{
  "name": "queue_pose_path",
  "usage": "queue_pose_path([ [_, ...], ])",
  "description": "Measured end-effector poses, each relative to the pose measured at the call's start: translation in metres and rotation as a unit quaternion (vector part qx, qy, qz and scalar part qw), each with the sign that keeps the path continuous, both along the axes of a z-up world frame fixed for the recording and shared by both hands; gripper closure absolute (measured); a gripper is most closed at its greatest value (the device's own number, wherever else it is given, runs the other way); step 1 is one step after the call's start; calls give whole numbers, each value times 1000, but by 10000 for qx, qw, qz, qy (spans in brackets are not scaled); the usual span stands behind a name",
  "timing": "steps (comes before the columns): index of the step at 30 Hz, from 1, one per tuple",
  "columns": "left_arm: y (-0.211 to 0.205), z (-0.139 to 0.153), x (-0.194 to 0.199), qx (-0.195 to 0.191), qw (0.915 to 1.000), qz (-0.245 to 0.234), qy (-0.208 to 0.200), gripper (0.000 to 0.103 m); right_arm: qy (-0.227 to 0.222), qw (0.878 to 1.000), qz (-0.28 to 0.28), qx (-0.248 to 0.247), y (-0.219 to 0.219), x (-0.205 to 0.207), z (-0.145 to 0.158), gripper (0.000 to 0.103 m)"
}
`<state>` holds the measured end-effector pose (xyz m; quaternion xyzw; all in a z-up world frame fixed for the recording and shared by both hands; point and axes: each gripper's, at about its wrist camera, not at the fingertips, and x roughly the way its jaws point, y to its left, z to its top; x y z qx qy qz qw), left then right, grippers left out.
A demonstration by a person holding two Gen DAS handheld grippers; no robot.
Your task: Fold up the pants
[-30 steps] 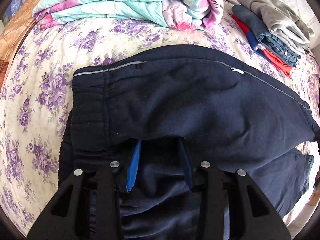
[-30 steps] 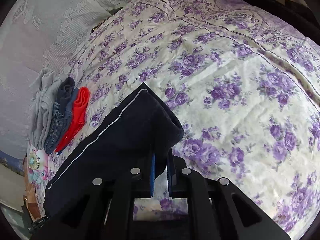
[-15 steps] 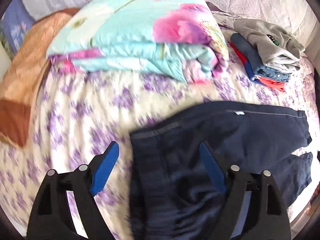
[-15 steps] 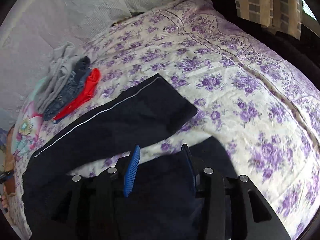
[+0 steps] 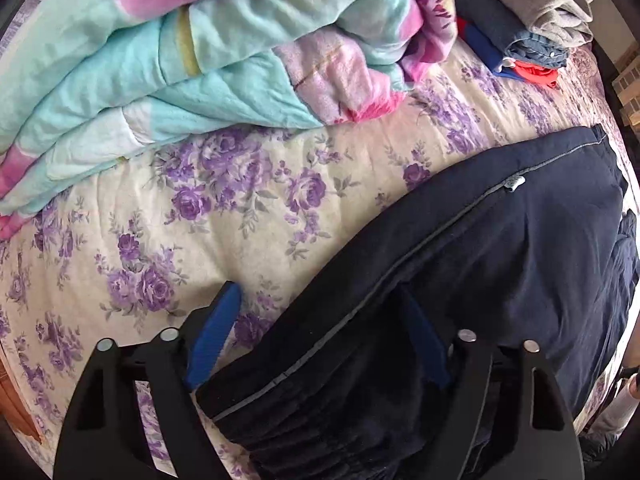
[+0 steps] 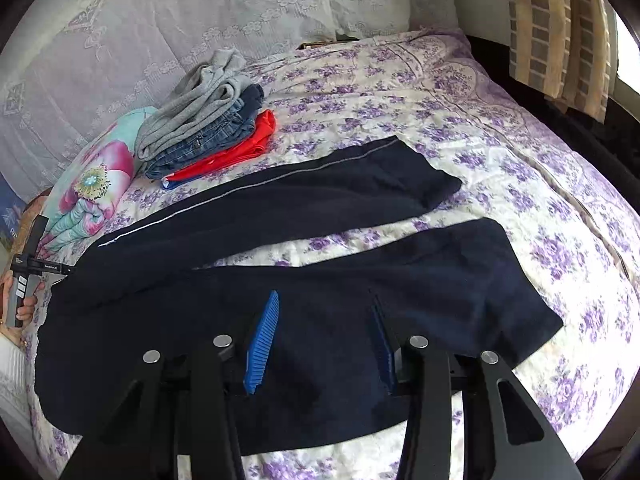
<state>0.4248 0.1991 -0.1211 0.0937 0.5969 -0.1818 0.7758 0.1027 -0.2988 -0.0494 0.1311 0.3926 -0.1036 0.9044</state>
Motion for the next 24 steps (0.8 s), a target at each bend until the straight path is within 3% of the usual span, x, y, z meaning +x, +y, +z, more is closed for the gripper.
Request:
queue_pose_path([
  [1,0,5,-13,-93,9998,-144,-132,62,22,9998,197,24,7,12,3,58],
  [2,-6,8,-24,-60,9992,-244,-301,77,33,9987,491,92,17,27,8,58],
  [4,-16,14,-44,87,9967,-412,-694,84,25,9913,1302,177,44,64,16,56],
  [5,-20,17,-53,162,9948,-520,-862,84,-6,9838,1786,150,59,84,19,52],
  [6,-22,20,-60,199,9932,-607,-970,85,-23,9722,2337,114,76,105,21,38],
  [7,-21,23,-63,129,9928,-629,-1014,85,9,9581,2864,78,91,124,19,34],
  [9,-12,36,-66,-142,9920,-610,-1099,85,58,9351,3542,-86,120,162,12,34],
  [13,5,59,-64,-494,9907,-415,-1198,84,198,9008,4305,-529,163,229,1,36],
  [15,5,59,-64,-443,9905,-410,-1237,84,440,8893,4485,-782,180,261,-7,38],
  [17,2,52,-60,-345,9914,-369,-1204,84,742,8735,4765,-668,193,286,-18,47],
  [21,-7,40,-54,-386,9915,-290,-1205,84,1250,8306,5344,-948,223,311,-40,52],
  [24,-4,39,-52,-598,9909,-229,-1181,84,1584,8083,5577,-1028,239,324,-54,52],
])
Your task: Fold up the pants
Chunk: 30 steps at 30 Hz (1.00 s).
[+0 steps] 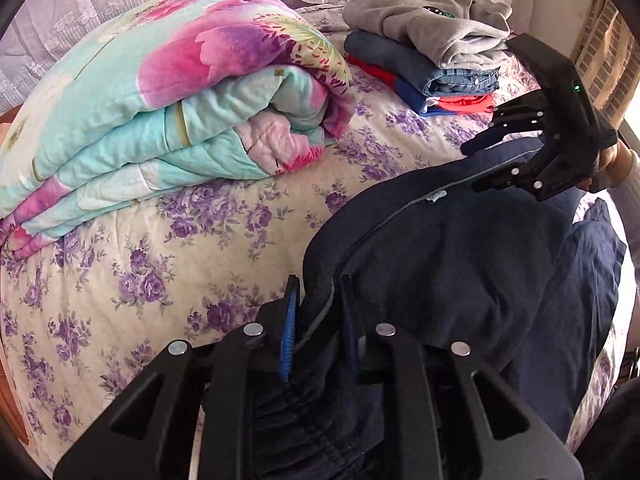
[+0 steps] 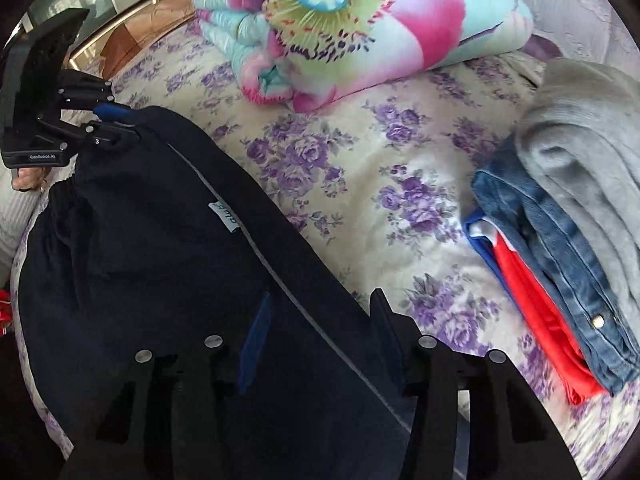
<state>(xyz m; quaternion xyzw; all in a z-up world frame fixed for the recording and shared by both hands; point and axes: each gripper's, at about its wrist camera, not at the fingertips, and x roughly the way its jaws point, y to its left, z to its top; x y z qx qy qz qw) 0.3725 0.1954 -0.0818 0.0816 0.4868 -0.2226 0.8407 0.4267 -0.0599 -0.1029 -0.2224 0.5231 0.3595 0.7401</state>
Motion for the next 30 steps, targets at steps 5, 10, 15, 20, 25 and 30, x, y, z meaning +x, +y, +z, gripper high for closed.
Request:
queue_pose_path([
  [5,11,1,-3,-107,9999,29,19,84,470,9984,299,82,13,9,-16,89],
  [10,11,-6,2,-10,9999,135,86,83,-39,9995,265,155,9,-5,8,94],
  [15,11,19,-12,-72,9998,128,-164,83,-684,9968,44,401,-5,-36,58,94],
  [20,13,60,-63,-230,9981,-65,-574,83,-1060,9917,243,691,-19,-109,109,94],
  [25,19,67,-143,-627,9953,-204,-706,83,-930,9873,222,1273,-40,-209,117,95],
  [30,21,32,-218,-669,9961,-171,-549,83,-936,9841,-101,1506,-42,-301,80,95],
])
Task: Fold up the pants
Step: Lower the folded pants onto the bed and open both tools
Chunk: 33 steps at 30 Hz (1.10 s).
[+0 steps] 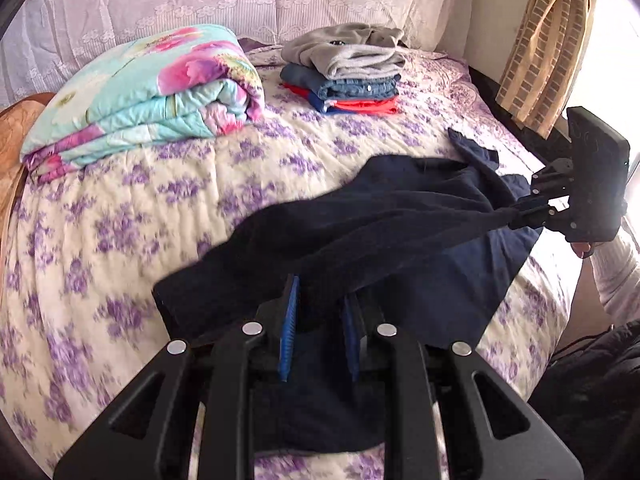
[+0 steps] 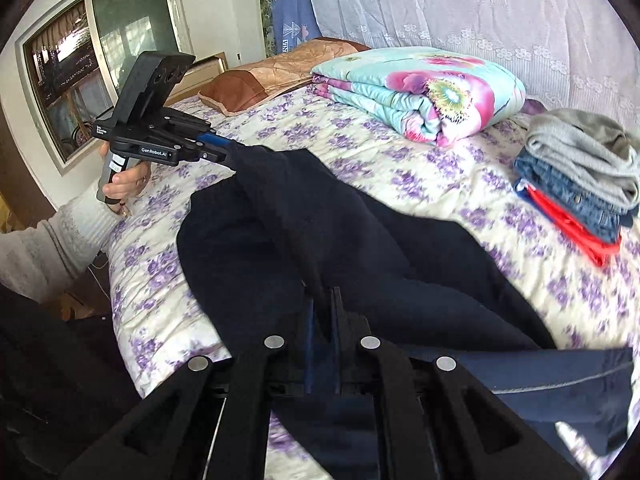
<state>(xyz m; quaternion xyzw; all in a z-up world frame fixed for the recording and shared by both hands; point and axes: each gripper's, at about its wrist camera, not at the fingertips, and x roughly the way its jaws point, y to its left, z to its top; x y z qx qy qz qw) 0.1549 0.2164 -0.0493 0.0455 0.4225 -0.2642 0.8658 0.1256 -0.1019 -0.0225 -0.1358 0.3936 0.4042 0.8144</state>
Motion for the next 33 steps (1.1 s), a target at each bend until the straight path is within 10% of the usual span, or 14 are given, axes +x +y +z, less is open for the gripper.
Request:
queue_pose_path([
  [12,11,-43,-52,-335,9973,530,379,83,254,9971,-672,246,6,-60,-61,99],
  [17,9,-42,-53,-293,9971,593,366,83,-654,9961,-595,-70,19,-64,-45,48],
  [23,6,-41,-53,-267,9973,593,343,83,-241,9976,-201,-616,40,-32,-62,54],
  [24,7,-41,-53,-277,9972,599,341,83,-273,9967,-239,-727,44,-28,-67,91],
  [25,7,-40,-53,-331,9970,591,362,83,-120,9966,-254,-779,47,-23,-72,97],
  [33,18,-34,-80,-446,9973,563,164,88,188,9976,-416,-512,48,-54,-57,97],
])
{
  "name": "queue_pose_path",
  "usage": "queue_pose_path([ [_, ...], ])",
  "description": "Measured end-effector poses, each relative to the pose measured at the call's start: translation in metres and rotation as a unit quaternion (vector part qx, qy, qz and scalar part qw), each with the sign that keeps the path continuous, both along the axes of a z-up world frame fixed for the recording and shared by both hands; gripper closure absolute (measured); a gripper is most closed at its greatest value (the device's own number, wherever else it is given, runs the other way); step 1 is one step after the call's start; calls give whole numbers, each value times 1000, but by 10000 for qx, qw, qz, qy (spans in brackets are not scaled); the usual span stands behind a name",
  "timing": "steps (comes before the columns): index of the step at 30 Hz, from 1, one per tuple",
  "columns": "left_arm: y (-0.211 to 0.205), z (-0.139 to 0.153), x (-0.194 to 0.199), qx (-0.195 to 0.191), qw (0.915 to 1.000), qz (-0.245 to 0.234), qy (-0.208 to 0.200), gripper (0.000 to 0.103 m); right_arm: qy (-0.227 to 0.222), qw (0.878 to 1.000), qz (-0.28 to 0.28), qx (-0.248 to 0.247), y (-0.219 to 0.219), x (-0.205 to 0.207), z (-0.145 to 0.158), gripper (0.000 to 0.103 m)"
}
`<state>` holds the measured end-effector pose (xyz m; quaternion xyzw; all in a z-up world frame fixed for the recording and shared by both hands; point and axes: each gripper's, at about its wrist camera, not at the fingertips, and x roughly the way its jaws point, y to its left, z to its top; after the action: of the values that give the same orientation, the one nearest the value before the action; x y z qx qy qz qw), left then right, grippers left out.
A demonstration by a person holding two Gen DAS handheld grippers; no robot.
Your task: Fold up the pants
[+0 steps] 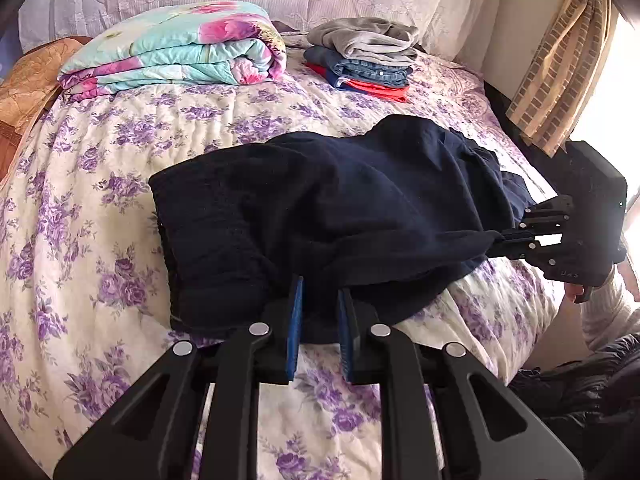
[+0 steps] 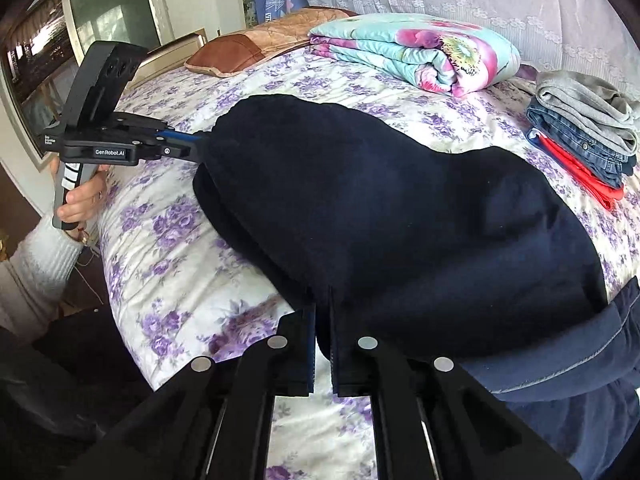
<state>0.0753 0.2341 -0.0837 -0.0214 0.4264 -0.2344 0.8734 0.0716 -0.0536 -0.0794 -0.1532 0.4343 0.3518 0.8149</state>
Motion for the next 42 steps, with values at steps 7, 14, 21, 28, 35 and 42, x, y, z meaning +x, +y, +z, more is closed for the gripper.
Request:
queue_pose_path([
  [7,-12,-22,2,422,9987,-194,198,84,-68,9987,-202,-455,18,5,-50,96],
  [14,16,48,-54,-295,9965,-291,-720,39,19,9988,-479,-21,6,8,-52,96],
  [21,-55,53,-7,-69,9973,648,-338,35,121,9966,-772,250,-2,6,-54,94],
  [28,-100,-47,51,602,9802,1650,913,38,560,9931,-921,471,-14,7,-44,63],
  [35,-98,-44,49,668,9772,1732,1027,36,421,9603,-2754,140,-131,73,52,36],
  [42,-109,-45,52,711,9795,1641,928,19,1226,8763,-4505,-1188,-225,228,37,34],
])
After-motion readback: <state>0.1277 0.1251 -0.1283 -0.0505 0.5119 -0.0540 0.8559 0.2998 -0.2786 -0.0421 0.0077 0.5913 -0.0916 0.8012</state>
